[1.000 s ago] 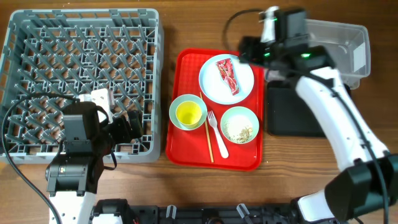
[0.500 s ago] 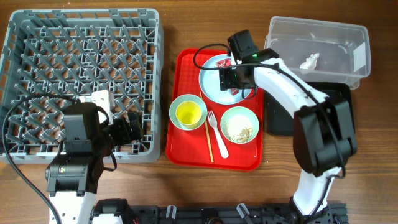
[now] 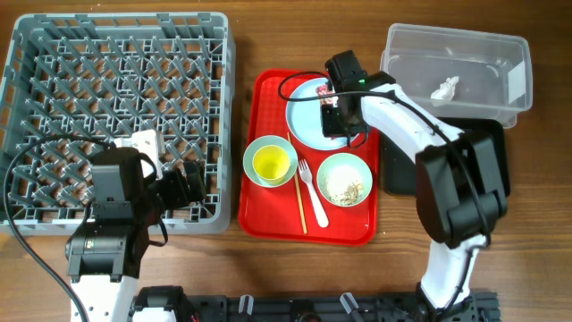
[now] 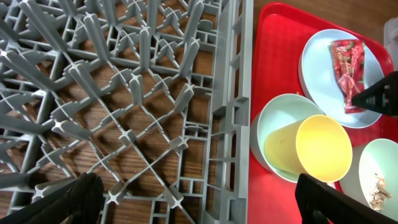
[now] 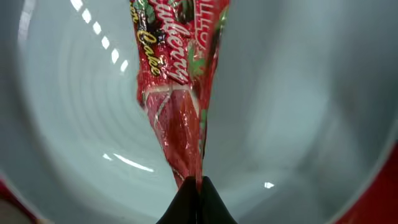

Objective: Sort waste into correct bins and load items into the dishwasher rack

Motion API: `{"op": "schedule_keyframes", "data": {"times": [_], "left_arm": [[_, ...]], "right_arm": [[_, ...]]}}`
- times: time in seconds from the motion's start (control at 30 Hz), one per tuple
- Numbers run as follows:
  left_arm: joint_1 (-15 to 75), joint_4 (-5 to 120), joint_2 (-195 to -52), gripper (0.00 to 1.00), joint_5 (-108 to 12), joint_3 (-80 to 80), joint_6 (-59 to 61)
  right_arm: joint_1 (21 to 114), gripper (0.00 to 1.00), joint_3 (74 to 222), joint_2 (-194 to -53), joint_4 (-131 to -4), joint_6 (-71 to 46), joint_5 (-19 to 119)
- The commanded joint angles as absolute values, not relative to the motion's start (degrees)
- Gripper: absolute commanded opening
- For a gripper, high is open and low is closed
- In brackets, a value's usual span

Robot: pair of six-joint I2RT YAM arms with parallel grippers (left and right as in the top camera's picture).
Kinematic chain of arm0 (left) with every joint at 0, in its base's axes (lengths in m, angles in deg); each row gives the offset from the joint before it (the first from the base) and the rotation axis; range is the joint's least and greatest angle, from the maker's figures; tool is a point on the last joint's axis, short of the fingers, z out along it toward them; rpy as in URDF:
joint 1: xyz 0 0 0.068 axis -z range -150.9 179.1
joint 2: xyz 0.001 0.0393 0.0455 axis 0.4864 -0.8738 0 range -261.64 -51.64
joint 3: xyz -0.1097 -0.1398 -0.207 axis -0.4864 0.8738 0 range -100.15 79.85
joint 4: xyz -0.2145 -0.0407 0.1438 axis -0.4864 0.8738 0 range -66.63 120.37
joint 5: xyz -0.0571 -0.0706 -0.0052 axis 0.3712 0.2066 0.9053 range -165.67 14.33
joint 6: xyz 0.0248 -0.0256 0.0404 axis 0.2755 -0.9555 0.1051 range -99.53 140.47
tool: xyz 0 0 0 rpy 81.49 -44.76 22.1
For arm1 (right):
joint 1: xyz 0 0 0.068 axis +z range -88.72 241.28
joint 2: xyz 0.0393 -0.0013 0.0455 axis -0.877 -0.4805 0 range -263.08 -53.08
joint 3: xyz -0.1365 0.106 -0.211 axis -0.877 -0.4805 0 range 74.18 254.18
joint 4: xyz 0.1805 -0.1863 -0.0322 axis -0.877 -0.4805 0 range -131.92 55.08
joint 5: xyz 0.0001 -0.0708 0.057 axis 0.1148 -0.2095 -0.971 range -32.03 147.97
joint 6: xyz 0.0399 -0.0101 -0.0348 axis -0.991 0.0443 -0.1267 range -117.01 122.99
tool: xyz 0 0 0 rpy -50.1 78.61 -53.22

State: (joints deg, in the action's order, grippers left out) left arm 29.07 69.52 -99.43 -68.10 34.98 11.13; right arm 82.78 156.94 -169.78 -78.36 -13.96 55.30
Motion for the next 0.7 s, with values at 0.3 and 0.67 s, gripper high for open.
{"op": "schedule_keyframes", "data": {"times": [0.3,0.67], "left_arm": [[28.83,69.5,-99.45,1.0,-67.38,33.87,10.63],[28.83,69.5,-99.45,1.0,-67.38,33.87,10.63]], "right_arm": [[72.33,0.06,158.16,-147.73,-77.95,-36.73,73.24],[66.08,1.0,158.19,-145.08,-77.16,-24.99,54.44]]}}
